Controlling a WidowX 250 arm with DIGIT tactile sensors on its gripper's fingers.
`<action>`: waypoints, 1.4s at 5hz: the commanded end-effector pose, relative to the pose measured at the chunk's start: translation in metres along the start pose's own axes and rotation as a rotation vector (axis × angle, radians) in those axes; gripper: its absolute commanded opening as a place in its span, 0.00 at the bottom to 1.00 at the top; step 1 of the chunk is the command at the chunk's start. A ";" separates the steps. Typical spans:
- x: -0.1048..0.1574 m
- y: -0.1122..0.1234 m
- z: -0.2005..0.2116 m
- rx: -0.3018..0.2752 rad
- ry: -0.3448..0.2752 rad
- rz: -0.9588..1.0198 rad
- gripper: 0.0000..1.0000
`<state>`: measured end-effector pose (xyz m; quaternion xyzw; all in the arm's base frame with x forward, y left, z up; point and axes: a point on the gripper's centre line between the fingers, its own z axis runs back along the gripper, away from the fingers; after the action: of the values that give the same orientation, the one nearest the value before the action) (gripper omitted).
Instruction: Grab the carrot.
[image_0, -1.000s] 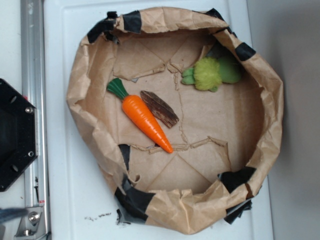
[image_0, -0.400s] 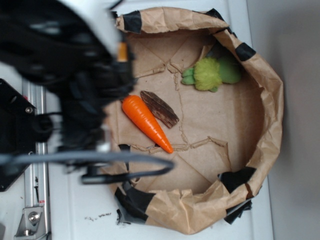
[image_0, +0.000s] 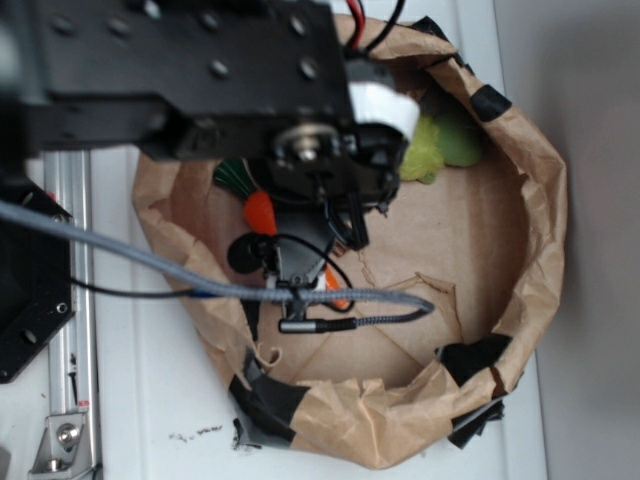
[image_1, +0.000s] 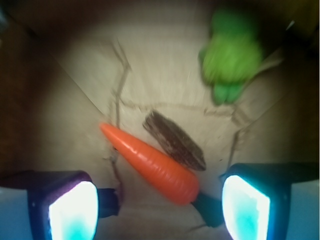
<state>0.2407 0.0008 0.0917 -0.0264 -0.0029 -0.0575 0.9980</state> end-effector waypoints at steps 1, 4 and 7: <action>-0.017 -0.022 -0.037 -0.001 0.054 -0.110 1.00; 0.002 -0.013 -0.088 0.092 0.057 -0.207 1.00; 0.014 -0.015 -0.010 0.005 -0.199 0.155 0.00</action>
<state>0.2461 -0.0189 0.0742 -0.0284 -0.0723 0.0173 0.9968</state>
